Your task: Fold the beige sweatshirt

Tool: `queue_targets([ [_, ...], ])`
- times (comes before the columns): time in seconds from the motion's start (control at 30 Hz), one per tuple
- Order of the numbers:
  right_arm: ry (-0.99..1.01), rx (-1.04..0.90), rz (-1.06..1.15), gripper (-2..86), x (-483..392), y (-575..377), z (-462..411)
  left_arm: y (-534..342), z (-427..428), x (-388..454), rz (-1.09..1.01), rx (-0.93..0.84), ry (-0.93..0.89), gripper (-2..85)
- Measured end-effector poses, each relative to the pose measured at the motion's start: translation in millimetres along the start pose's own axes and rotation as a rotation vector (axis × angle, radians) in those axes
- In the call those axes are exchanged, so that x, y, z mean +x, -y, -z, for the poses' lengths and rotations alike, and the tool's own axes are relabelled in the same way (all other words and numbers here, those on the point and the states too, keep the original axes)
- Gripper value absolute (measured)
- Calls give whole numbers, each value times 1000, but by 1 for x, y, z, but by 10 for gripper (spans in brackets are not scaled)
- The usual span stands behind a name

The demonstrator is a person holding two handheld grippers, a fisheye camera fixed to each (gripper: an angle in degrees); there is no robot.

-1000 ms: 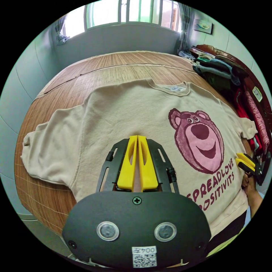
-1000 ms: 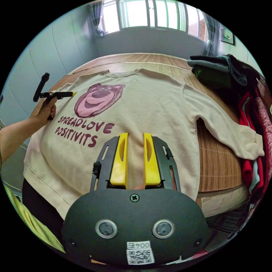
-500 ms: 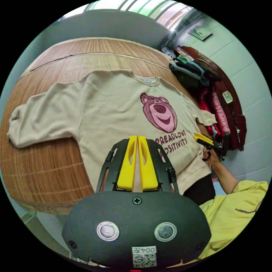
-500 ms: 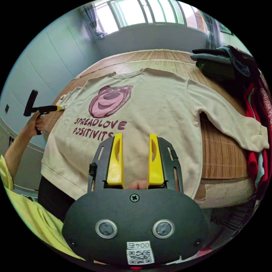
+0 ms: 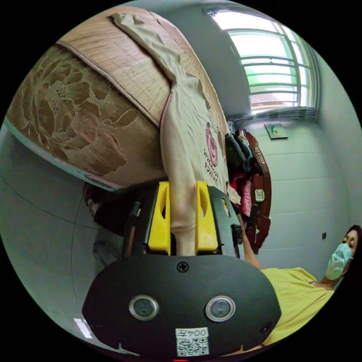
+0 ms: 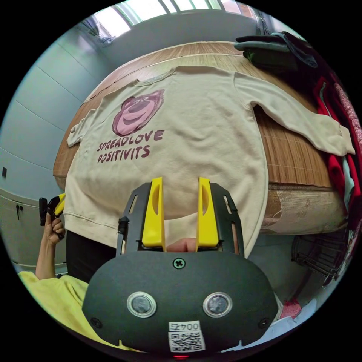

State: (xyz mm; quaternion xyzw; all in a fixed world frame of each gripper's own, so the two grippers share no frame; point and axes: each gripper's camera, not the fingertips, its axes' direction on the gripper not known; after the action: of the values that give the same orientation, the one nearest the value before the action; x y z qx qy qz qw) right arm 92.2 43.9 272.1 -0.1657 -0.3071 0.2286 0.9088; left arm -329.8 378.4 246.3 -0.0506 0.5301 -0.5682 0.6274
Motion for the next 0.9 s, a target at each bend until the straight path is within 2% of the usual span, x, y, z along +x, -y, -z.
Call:
queue_targets([
  [0.07, -21, -2, 10, 134, -7, 4, -2, -1, 14, 32, -102, 51, 32, 40],
  [0.17, -54, -10, 22, 132, -16, 11, -6, -1, 34, 72, -183, 33, 144, 30],
  [0.33, -93, -18, 33, 128, -27, 20, -11, -3, 38, 32, -57, -73, 323, 25],
  [0.4, -95, -18, 36, 127, -30, 22, -12, -12, 36, 7, 16, -75, 203, 24],
  [0.47, -87, -16, 32, 126, -31, 25, -13, -28, 44, 8, 21, -1, 113, 24],
  [0.7, -78, -14, 14, 119, -33, 33, -16, -71, 69, 50, -61, 103, 195, 25],
  [0.8, -81, -14, 15, 119, -36, 35, -18, -92, 65, 89, -204, 62, 188, 25],
  [0.9, -86, -15, 18, 119, -39, 38, -19, -116, 39, 135, -376, -51, 223, 24],
])
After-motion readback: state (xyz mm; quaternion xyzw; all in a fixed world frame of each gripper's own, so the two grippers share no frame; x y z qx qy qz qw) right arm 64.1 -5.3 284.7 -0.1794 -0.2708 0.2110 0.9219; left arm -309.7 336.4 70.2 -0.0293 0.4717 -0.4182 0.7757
